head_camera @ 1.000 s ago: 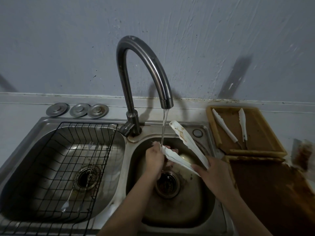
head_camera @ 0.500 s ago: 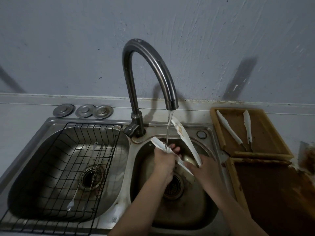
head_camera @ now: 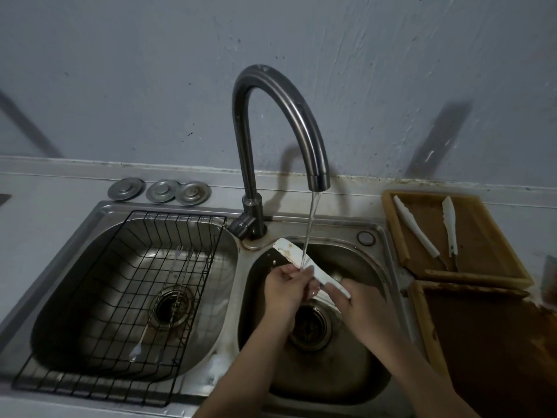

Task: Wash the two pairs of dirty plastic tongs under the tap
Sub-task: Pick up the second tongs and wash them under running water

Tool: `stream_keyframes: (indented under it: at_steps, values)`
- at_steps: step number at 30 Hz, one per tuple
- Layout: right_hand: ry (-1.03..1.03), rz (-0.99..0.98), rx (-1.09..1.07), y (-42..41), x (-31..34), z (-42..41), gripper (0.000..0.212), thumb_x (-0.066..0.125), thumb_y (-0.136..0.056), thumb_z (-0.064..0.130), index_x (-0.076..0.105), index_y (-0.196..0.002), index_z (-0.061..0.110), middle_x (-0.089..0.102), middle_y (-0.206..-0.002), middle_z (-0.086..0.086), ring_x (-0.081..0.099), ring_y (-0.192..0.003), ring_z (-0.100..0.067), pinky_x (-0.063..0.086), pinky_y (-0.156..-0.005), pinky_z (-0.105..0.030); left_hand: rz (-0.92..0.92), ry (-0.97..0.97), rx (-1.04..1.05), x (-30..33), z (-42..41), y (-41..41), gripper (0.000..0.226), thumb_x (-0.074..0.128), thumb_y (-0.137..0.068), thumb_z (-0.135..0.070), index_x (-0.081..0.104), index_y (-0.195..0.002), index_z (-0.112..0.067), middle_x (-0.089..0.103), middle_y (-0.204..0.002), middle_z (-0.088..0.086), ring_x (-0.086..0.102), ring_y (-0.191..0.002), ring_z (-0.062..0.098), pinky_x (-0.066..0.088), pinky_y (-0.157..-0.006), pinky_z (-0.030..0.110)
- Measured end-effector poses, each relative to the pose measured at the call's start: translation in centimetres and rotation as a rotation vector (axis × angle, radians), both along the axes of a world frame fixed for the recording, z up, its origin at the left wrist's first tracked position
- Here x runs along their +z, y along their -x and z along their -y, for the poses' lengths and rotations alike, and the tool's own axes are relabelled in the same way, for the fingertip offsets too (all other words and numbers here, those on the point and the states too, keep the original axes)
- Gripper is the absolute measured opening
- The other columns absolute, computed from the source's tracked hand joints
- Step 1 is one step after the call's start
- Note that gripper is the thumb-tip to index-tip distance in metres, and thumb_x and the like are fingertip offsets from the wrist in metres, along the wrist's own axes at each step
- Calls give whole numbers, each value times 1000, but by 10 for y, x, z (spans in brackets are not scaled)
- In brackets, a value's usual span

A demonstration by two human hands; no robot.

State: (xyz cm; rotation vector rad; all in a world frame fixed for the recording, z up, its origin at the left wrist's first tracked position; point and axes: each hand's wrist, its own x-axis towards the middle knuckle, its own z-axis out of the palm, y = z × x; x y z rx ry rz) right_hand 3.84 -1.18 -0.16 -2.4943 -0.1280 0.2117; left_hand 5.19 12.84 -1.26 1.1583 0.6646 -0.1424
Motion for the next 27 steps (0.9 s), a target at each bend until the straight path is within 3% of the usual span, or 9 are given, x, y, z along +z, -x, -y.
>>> stream_keyframes:
  at_steps: [2,5,9,11,13,17,20,25,27]
  values:
    - [29,21,27,3,0,5,42,45,-89,52,48,-62,19,47,-52,3,47,-49,-10,30,-48,-27,-67,61,21,1,-8,-1,33,53,-95,-29,58,-89,4,66,-57,15,61,-42,17,49,-42,22]
    - [88,23,65,5,0,15,42,46,-89,50,45,-61,20,43,-51,2,42,-47,-9,28,-49,-27,-172,197,-75,3,-22,-6,66,23,-99,-50,60,-103,4,70,-54,13,68,-45,18,51,-40,21]
    - [117,19,80,4,-1,25,42,45,-89,51,38,-57,25,43,-51,3,46,-49,-12,31,-50,-28,-172,195,-202,7,-13,-3,51,37,-98,-43,59,-94,3,71,-56,11,70,-51,17,54,-46,24]
    - [141,32,87,3,2,28,41,45,-90,50,40,-58,25,45,-51,4,47,-50,-10,29,-48,-25,-162,166,-276,9,-9,-1,36,53,-94,-29,61,-103,5,73,-62,10,72,-57,16,56,-51,24]
    - [156,35,109,2,3,32,38,46,-90,49,43,-61,25,44,-51,4,44,-48,-5,26,-46,-22,-184,181,-327,11,-13,-2,38,58,-91,-26,59,-109,7,74,-65,12,73,-59,16,57,-52,24]
    - [134,49,167,2,-1,40,38,48,-88,51,52,-66,20,42,-50,5,41,-45,-5,25,-46,-19,-287,302,-339,13,-24,-4,81,23,-92,-64,63,-92,7,72,-64,19,72,-56,23,58,-49,27]
    - [167,58,202,1,-4,42,37,48,-89,51,55,-71,19,42,-51,5,41,-45,-5,24,-47,-18,-305,274,-348,11,-26,-2,94,12,-87,-71,63,-88,8,73,-65,20,73,-57,24,58,-52,29]
    - [146,66,216,0,1,42,37,44,-93,43,40,-58,31,41,-49,7,43,-47,-3,29,-50,-20,-272,247,-386,4,-30,0,66,28,-94,-56,60,-95,1,75,-71,17,74,-65,22,60,-58,29]
    - [155,68,192,1,2,42,36,38,-95,40,43,-60,32,47,-53,7,48,-52,-4,36,-55,-21,-273,248,-415,6,-32,1,51,39,-96,-44,60,-100,2,75,-73,16,74,-66,20,60,-57,27]
